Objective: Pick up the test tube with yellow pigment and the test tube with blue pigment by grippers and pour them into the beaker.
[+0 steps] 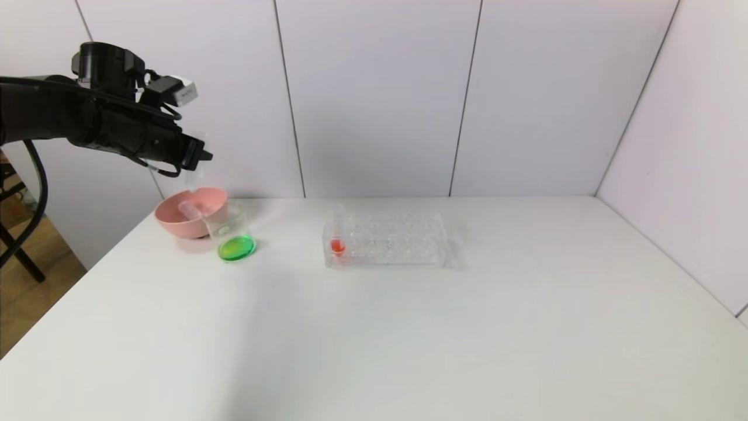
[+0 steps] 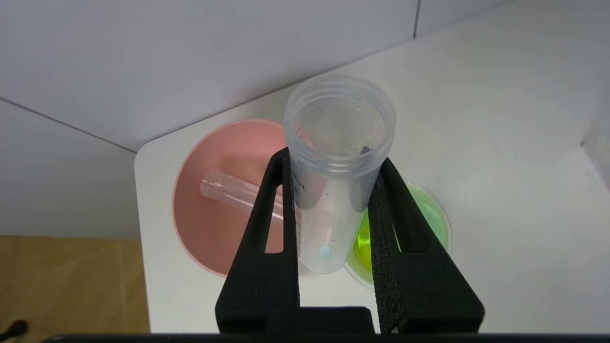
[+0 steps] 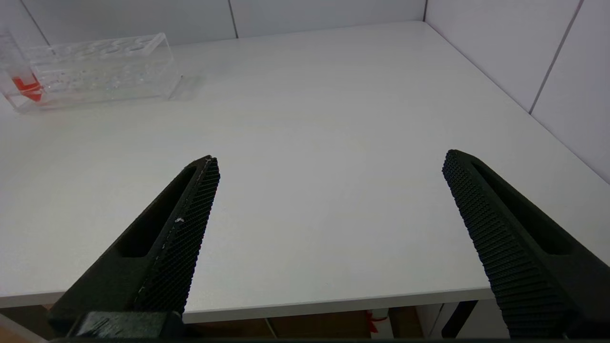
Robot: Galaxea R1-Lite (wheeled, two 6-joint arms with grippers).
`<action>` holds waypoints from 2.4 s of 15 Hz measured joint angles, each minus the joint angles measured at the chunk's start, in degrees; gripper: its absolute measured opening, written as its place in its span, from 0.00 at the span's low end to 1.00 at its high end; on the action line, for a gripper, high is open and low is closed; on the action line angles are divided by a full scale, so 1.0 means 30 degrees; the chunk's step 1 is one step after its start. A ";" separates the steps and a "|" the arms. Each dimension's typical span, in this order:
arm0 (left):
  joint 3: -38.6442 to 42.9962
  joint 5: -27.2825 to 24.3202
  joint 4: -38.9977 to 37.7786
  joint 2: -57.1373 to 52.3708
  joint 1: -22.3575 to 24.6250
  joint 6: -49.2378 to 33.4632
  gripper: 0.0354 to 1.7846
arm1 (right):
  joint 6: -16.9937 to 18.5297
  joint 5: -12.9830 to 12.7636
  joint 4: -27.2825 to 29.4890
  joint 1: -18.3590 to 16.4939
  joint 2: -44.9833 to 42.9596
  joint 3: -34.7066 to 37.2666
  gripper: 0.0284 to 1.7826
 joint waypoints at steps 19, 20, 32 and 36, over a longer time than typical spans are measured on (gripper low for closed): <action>0.6018 0.3617 -1.0472 0.0918 0.1479 -0.6042 0.34 | 0.0000 0.0000 0.0000 0.0000 0.0000 0.0000 0.96; 0.5998 0.3596 -1.0480 0.0983 0.1491 -0.6042 0.41 | 0.0000 0.0000 0.0000 -0.0008 0.0000 0.0000 0.96; 0.6185 0.3478 -1.0455 -0.0045 0.1398 -0.5998 0.99 | 0.0000 0.0000 0.0000 0.0000 0.0000 0.0000 0.96; 0.7570 0.3462 -1.0151 -0.2975 0.0992 -0.5917 0.99 | 0.0008 0.0000 -0.0008 0.0000 0.0000 0.0000 0.96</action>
